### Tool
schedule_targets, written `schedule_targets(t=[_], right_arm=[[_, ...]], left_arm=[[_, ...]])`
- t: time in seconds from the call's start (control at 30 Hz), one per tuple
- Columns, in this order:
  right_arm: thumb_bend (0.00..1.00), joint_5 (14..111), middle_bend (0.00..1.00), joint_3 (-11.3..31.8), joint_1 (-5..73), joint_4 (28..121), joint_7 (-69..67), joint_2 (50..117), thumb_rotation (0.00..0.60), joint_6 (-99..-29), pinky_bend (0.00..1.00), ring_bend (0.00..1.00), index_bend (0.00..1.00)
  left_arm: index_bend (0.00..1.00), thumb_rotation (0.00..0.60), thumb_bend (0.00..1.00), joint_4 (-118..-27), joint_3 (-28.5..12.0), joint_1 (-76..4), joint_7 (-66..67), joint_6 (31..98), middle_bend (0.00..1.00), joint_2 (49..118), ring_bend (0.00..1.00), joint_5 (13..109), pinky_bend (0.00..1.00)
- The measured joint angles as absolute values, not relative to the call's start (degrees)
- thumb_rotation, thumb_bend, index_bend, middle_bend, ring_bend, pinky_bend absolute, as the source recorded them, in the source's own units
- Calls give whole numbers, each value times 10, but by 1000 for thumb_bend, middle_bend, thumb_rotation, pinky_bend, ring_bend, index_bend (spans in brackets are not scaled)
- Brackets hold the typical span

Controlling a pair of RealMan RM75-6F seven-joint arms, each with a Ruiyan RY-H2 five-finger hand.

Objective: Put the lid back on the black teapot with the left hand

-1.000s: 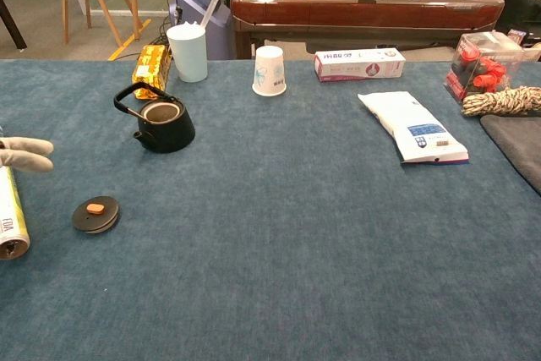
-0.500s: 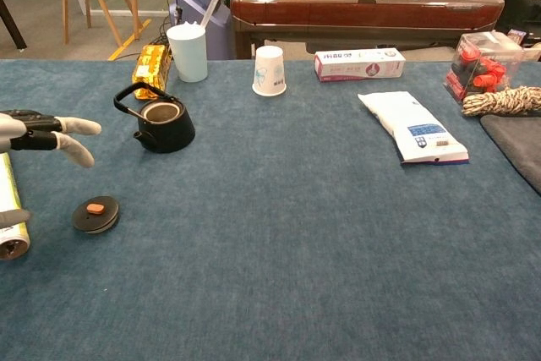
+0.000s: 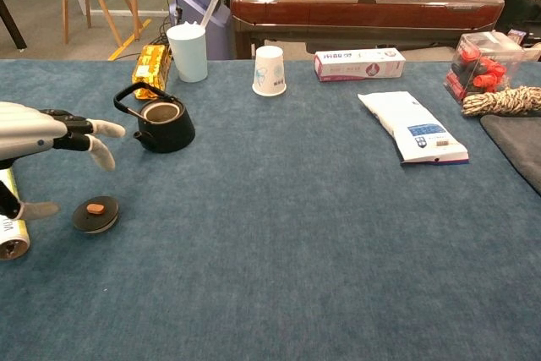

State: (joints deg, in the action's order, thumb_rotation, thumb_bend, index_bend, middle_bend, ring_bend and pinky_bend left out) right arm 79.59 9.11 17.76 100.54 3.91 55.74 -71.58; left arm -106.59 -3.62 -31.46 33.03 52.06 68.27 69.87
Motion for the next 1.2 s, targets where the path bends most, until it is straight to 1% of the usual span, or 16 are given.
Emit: schedule_targets(t=[0.17, 0.33, 0.57, 1.2], right_arm=[[435, 792, 0, 93, 180, 1007, 44, 558, 600, -715, 0, 0, 29], [435, 787, 0, 94, 185, 1009, 51, 559, 600, -713, 0, 0, 29], [435, 781, 0, 94, 188, 1014, 60, 558, 600, -709, 0, 0, 29], [435, 774, 0, 91, 192, 1022, 72, 557, 600, -707, 0, 0, 29]], left_arm=[[256, 600, 323, -1055, -33, -331, 337, 510, 0, 688, 0, 683, 0], [244, 600, 323, -1038, -27, -345, 346, 504, 0, 704, 0, 674, 0], [240, 600, 322, -1008, -18, -357, 350, 509, 0, 726, 0, 680, 0], [204, 600, 323, -960, -2, -375, 316, 503, 0, 752, 0, 696, 0]])
